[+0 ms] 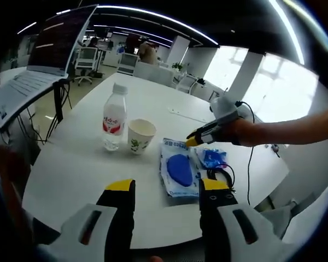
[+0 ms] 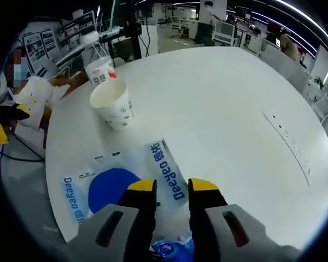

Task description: Arrange the tabletop items into an orderly group along one side of the table until the central work area is clear of visible clutter.

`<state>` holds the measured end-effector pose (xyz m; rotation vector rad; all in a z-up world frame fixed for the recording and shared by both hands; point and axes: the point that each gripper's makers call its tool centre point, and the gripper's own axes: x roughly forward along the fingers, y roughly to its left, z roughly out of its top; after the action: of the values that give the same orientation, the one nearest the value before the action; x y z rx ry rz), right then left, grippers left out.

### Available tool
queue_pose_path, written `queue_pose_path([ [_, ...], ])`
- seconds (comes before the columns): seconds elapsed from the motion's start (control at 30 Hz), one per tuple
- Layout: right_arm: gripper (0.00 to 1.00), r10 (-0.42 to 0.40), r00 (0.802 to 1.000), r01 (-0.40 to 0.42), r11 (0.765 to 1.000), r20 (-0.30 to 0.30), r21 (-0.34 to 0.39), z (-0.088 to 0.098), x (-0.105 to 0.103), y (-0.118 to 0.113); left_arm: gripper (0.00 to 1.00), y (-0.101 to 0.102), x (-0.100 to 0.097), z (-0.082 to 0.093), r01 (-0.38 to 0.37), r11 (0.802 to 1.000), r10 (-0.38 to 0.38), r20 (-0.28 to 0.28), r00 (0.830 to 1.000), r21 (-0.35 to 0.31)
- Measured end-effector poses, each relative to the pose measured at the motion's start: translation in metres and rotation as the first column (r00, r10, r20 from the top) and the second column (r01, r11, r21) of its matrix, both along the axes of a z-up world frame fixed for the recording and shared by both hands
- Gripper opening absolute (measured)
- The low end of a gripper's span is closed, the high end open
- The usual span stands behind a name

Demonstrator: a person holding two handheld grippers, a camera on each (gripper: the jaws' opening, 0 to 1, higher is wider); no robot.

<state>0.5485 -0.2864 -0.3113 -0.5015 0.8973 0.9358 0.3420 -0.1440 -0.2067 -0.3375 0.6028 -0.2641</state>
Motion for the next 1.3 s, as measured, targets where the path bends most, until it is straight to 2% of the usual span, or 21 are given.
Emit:
queue_pose_path([
  [0.17,0.22,-0.007,1.000,0.007,1.000,-0.016,0.002,-0.003,0.000,0.006,0.46,0.000,0.000,0.001,-0.002,1.000,0.002,0.001,1.000,0.000],
  [0.3,0.26,0.029,0.999,-0.029,1.000,-0.045,-0.004,-0.011,-0.003,0.006,0.46,-0.001,0.000,0.001,-0.001,1.000,0.001,0.000,1.000,0.000],
  [0.4,0.28,0.074,0.997,-0.075,0.997,-0.038,-0.036,-0.017,-0.006,0.004,0.46,-0.002,-0.001,0.001,0.002,1.000,-0.002,-0.002,1.000,0.000],
  [0.5,0.28,0.097,0.995,-0.098,0.995,-0.025,-0.032,-0.015,-0.007,0.007,0.46,-0.002,0.000,0.002,0.002,1.000,-0.002,0.000,1.000,0.000],
  [0.6,0.22,0.100,0.995,-0.101,0.994,-0.013,-0.038,-0.014,-0.003,0.004,0.46,-0.002,0.000,0.001,0.002,1.000,-0.002,-0.003,1.000,0.001],
  [0.67,0.02,0.100,0.995,-0.099,0.994,0.005,-0.045,-0.009,-0.002,0.001,0.46,-0.002,0.000,0.001,0.004,1.000,-0.004,-0.004,1.000,0.001],
  [1.0,0.00,0.080,0.997,-0.080,0.997,0.001,-0.009,-0.006,-0.005,-0.003,0.46,-0.003,0.001,-0.001,0.004,1.000,-0.004,-0.005,1.000,-0.009],
  [1.13,0.00,0.024,1.000,-0.024,1.000,-0.019,0.007,-0.001,-0.012,-0.009,0.46,-0.004,0.000,-0.002,0.009,1.000,-0.009,-0.006,1.000,-0.011],
  [1.3,0.00,0.020,1.000,-0.020,1.000,-0.013,0.006,0.003,-0.013,-0.012,0.46,-0.005,0.000,-0.002,0.010,1.000,-0.010,-0.006,1.000,-0.013],
])
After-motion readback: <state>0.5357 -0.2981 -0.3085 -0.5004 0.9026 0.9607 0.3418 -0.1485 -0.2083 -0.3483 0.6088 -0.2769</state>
